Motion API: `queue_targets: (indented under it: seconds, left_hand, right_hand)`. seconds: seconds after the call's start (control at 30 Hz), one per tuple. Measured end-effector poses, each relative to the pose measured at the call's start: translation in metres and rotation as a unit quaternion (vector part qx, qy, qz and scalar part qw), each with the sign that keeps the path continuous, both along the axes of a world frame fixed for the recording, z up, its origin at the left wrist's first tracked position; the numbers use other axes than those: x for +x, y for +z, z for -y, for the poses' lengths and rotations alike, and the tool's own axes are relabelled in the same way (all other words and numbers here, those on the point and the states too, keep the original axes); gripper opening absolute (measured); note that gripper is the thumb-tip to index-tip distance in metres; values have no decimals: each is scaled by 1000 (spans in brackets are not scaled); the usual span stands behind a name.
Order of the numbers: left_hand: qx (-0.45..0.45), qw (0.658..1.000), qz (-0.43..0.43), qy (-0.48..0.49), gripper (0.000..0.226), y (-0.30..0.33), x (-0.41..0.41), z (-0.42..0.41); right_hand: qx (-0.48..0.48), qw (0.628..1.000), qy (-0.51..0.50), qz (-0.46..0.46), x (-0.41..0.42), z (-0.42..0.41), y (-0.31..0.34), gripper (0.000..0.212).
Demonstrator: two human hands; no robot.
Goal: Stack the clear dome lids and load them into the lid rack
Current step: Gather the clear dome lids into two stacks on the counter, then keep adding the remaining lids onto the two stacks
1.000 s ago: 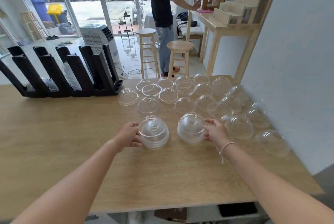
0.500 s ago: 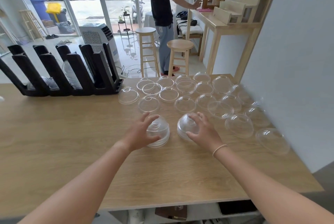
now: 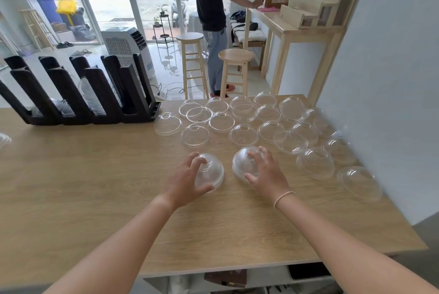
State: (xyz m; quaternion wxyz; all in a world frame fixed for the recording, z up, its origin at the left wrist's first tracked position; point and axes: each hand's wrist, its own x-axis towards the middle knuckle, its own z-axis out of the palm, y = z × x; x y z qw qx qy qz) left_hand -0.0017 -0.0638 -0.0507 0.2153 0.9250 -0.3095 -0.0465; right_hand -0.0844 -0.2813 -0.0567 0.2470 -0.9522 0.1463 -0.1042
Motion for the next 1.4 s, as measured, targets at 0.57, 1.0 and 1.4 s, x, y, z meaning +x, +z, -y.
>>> queue_targets:
  seconds: [0.57, 1.0, 1.4]
  left_hand:
    - [-87, 993, 78, -6, 61, 26, -8, 46]
    - [5, 975, 72, -209, 63, 25, -67, 218]
    - [84, 986, 5, -145, 51, 12, -89, 281]
  right_hand:
    - [19, 998, -33, 54, -20, 34, 15, 66]
    - [-62, 960, -273, -15, -117, 159, -5, 60]
    - [-26, 965, -261, 33, -154, 166, -25, 43]
